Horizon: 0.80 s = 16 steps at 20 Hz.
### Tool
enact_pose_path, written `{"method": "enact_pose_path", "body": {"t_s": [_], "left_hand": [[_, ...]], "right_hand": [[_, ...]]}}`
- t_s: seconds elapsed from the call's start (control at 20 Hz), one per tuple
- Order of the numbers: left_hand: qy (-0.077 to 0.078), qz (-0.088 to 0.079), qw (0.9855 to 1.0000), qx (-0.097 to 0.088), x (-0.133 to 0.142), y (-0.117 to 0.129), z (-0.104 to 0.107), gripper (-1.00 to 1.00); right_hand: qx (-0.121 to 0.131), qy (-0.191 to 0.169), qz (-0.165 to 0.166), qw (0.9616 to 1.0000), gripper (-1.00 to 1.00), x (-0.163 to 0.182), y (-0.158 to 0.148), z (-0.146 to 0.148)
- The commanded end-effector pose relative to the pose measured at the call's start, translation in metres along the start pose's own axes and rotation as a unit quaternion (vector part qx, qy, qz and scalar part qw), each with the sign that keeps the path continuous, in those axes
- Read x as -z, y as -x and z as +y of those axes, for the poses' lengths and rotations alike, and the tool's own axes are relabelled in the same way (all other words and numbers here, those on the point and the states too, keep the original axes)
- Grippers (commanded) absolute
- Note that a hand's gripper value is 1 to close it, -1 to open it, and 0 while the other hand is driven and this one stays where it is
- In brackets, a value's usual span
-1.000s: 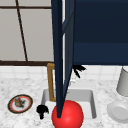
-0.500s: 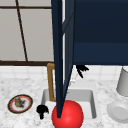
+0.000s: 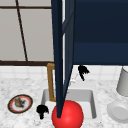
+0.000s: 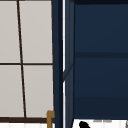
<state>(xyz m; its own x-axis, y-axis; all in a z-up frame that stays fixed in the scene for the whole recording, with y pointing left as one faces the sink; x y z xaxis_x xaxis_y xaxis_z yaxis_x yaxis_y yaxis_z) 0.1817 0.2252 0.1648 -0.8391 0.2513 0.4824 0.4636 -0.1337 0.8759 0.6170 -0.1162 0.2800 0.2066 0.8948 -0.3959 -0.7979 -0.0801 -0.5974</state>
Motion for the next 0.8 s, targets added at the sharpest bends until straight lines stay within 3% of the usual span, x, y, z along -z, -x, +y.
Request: {"method": "enact_pose_path", "body": {"t_s": [0.0,0.25,0.4,0.55,0.6,0.75], "left_hand": [[0.000,0.000,1.0000,0.000,0.000,0.000,0.000,0.00],[0.000,0.000,1.0000,0.000,0.000,0.000,0.000,0.00],[0.000,0.000,1.0000,0.000,0.000,0.000,0.000,0.00],[0.000,0.000,1.0000,0.000,0.000,0.000,0.000,0.00],[0.000,0.000,1.0000,0.000,0.000,0.000,0.000,0.00],[0.000,0.000,1.0000,0.000,0.000,0.000,0.000,0.00]], "right_hand": [[0.048,0.011,-0.046,0.9977,-1.00,-0.005,0.010,0.013],[0.075,0.012,-0.084,0.9936,-1.00,-0.012,0.023,0.029],[0.079,0.018,-0.095,0.9922,-1.00,-0.021,0.031,0.048],[0.087,0.028,-0.066,0.9937,-1.00,-0.023,0.036,0.053],[0.055,0.018,-0.073,0.9956,-1.00,-0.021,0.029,0.046],[0.054,0.016,-0.070,0.9959,-1.00,-0.022,0.030,0.052]]}}
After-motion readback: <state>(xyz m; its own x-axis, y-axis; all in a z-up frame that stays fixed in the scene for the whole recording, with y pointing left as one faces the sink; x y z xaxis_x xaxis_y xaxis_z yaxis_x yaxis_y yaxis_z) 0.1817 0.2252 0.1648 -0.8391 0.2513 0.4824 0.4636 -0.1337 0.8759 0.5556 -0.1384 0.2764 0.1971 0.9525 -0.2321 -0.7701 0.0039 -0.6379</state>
